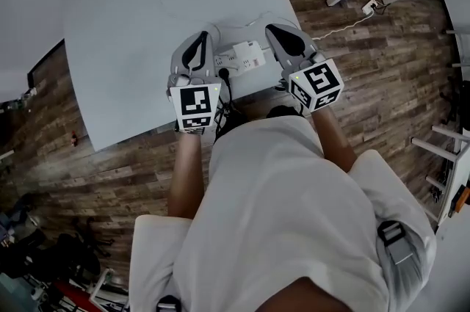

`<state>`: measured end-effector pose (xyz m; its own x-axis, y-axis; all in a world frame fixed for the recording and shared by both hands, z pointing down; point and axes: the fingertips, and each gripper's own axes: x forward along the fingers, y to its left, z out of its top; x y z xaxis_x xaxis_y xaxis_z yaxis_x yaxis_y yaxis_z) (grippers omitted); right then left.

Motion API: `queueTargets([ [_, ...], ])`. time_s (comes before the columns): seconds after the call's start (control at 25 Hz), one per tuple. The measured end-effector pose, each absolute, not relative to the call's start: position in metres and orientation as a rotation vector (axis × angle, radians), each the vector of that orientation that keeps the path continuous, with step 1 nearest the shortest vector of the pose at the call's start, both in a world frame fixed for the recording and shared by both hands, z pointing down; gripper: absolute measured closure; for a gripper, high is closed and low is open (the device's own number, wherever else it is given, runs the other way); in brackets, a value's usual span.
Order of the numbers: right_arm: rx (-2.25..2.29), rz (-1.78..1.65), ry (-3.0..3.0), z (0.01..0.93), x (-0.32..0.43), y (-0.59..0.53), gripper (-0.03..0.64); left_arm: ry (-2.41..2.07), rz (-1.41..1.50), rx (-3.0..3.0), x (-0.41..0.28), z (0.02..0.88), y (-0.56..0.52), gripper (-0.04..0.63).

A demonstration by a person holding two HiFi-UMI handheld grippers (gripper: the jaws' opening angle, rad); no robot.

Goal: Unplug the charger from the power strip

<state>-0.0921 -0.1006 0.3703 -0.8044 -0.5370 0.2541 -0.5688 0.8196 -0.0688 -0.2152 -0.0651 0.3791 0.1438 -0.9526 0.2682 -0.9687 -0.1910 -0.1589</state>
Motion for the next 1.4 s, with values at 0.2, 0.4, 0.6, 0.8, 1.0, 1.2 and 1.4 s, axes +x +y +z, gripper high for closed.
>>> queueTargets([
  [0.2,0.729,0.129,-2.831,0.357,-0.078,-0.096,0.614,-2.114,0.544,2.200,-0.203,0.377,-0.046,0.591],
  [0.4,0.600,0.126,-2.824,0.362,-0.065,-0.082,0.615,-2.219,0.527,2.094,-0.185,0.373,-0.031,0.591],
  [0.6,0.569,0.121,-2.853,0.354,-0.058,-0.071,0.615,-2.263,0.515,2.067,-0.172,0.365,-0.019,0.591],
  [0.8,0.579,0.088,-2.874,0.341,-0.051,-0.070,0.615,-2.284,0.500,2.059,-0.163,0.358,-0.015,0.591],
  [1.0,0.592,0.083,-2.873,0.339,-0.046,-0.072,0.615,-2.300,0.496,2.040,-0.160,0.356,-0.012,0.591],
  [1.2,0.610,0.106,-2.843,0.347,-0.040,-0.073,0.615,-2.303,0.503,2.018,-0.157,0.360,-0.011,0.591],
  [1.4,0.613,0.104,-2.841,0.348,-0.040,-0.077,0.615,-2.301,0.509,2.011,-0.157,0.361,-0.014,0.591],
])
